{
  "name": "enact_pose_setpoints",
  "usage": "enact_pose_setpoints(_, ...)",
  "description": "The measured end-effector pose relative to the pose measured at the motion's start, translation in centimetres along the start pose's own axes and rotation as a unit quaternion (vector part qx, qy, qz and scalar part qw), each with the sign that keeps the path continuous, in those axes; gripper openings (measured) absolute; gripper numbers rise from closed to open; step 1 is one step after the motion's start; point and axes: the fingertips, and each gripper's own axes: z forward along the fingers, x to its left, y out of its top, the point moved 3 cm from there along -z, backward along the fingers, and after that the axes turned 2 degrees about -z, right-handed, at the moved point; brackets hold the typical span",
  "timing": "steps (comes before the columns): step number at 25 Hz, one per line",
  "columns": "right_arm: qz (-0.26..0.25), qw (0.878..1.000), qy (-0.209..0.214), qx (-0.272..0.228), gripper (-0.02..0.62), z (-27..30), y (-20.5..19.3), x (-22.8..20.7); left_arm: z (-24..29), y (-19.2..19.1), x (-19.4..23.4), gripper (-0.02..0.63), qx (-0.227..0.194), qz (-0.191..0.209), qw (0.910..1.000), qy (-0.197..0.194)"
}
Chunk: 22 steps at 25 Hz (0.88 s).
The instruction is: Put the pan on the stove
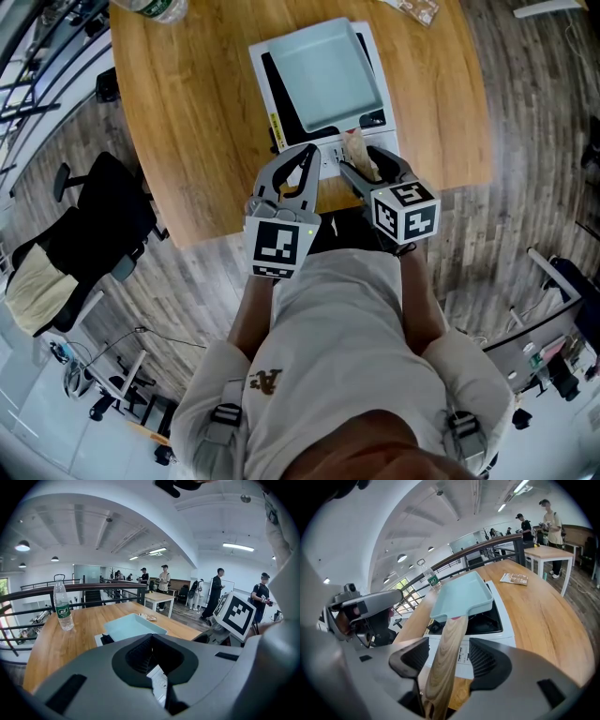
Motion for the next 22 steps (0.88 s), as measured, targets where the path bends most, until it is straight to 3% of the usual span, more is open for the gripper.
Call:
enact_pose_setpoints(19, -0.025, 0.998, -0.027, -0.053, 0.279, -3.1, 3.3, 0.4, -1.9, 1.0, 1.4, 0.019, -0.018, 0.007, 0.9997, 0.016)
enact_pose_setpoints(22, -0.037, 0.996, -0.035, -0.071, 0.249, -3.9, 4.3, 0.9, -2.4, 1.4, 1.9, 0.018, -0.023, 0.009, 0.9995, 0.021)
